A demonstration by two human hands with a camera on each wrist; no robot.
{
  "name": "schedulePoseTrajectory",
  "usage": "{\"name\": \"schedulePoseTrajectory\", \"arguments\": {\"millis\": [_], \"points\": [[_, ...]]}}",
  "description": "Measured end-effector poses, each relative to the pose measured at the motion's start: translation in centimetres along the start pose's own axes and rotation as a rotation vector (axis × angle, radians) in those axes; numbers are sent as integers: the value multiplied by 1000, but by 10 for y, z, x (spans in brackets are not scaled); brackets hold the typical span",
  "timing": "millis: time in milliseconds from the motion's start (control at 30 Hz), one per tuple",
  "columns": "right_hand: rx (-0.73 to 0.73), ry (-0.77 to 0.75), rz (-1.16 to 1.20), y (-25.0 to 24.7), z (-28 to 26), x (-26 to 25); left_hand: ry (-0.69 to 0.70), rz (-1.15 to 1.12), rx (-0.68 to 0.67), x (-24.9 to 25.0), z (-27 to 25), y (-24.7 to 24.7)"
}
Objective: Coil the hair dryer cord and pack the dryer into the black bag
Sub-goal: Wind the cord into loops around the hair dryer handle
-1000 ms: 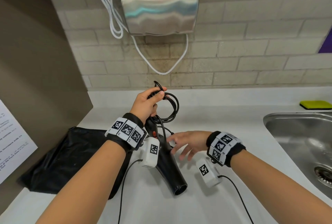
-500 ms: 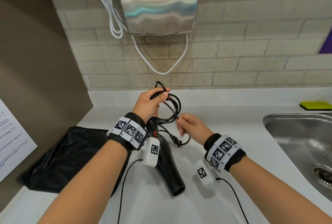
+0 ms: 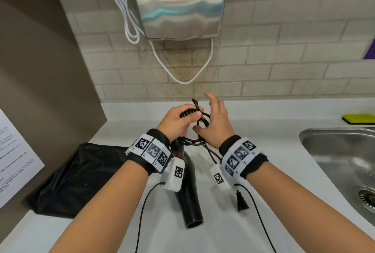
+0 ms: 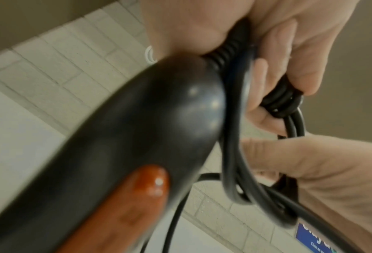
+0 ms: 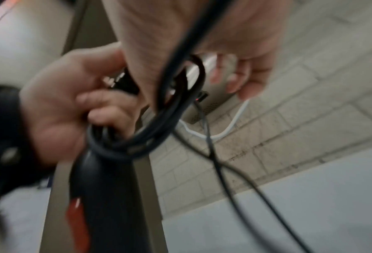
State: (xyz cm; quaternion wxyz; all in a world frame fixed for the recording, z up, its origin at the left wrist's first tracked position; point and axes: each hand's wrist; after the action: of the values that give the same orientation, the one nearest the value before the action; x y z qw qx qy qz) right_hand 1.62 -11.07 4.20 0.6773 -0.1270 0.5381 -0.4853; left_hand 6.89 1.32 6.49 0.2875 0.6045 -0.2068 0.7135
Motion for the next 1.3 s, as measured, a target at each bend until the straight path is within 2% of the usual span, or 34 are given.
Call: {"name": "schedulePoseTrajectory", "arguments": {"millis": [133,233,300,400,467,533,633,767,867,967,1067,1167,1200,1300], "points": [[-164,-204,162,-19,7,2,23,54,-31,0,0,-1],[-283,-222,194,-34,10,2,31,92,-43,2,-1,0],[-296,-240,174,-41,11,2,32,123,-62,3,0,2],[-203,-355,-107,-49,17,1,40,138,-75,3,0,8],[-152,-363,-324,-55,19,-1,57,124,-42,4,-1,12],[-62,-340,-349,-60,18,0,80,96,26,3,0,14],[26,-295,-186,-59,14,3,109,78,153,-1,6,12],[42,-204,-86,-49,9,13,143,55,275,-6,11,7],[-22,-160,73,-43,2,16,141,58,329,-6,13,2],[-107,-151,205,-35,-4,10,132,-10,309,-3,9,3],[-92,-140,257,-31,0,8,106,-35,279,-1,6,2],[-171,58,595,-31,6,19,88,-53,237,0,1,-3],[-182,115,644,-28,6,24,82,-54,213,0,0,-4],[-295,129,506,-17,5,36,83,-40,144,0,-3,-3]]}}
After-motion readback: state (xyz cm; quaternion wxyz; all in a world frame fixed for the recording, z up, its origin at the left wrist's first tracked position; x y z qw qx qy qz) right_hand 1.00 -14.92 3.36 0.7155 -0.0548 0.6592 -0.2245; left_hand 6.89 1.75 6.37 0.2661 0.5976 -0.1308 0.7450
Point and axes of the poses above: each hand's wrist, its own z-axis towards the middle knuckle, its own y-axis out of the palm, x = y × z, and after that the axes turned 10 degrees about -z, right-handed
